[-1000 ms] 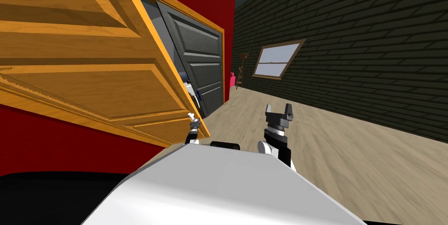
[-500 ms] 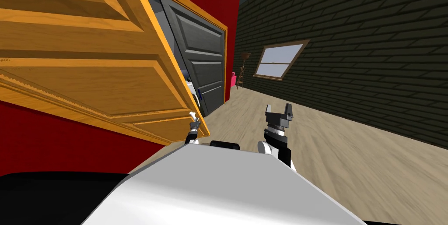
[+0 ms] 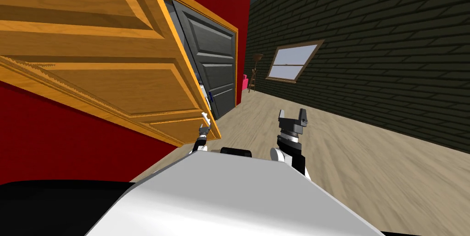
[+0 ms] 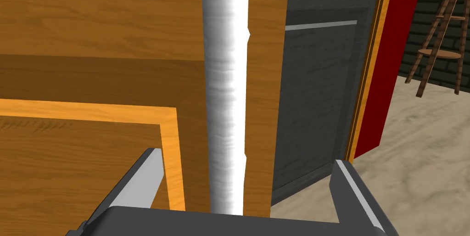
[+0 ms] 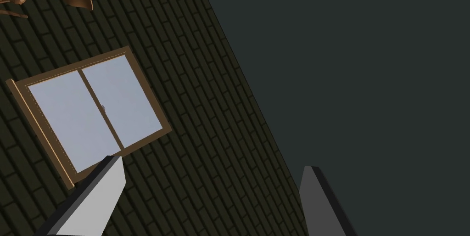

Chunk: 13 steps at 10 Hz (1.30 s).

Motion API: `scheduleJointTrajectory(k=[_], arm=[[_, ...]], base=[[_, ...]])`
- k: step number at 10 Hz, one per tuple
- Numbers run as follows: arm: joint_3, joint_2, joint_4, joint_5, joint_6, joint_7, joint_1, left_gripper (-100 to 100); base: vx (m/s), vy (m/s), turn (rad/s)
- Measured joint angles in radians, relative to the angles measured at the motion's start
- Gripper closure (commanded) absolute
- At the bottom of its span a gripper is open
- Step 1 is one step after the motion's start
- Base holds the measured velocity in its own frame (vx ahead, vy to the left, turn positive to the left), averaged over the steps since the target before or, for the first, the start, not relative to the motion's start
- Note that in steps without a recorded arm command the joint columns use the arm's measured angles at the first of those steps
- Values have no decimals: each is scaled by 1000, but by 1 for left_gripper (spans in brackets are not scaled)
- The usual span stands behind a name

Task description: Pull the door open

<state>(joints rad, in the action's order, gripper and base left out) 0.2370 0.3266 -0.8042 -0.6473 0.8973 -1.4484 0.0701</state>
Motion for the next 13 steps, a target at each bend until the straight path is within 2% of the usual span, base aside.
scheduleJointTrajectory(k=[2,3,5,13], arm=[[7,20,-22,-2,-34,-13,8,-100],[7,21,-23,-2,-38,-15,9,-100],[-11,15,6,4,-32,-19,-9,-100],[-105,-22,211,43,12,-55,-142,-100]], base=[[-177,-1,7],[-1,17,-97],[52,51,-89],[66,53,-100]])
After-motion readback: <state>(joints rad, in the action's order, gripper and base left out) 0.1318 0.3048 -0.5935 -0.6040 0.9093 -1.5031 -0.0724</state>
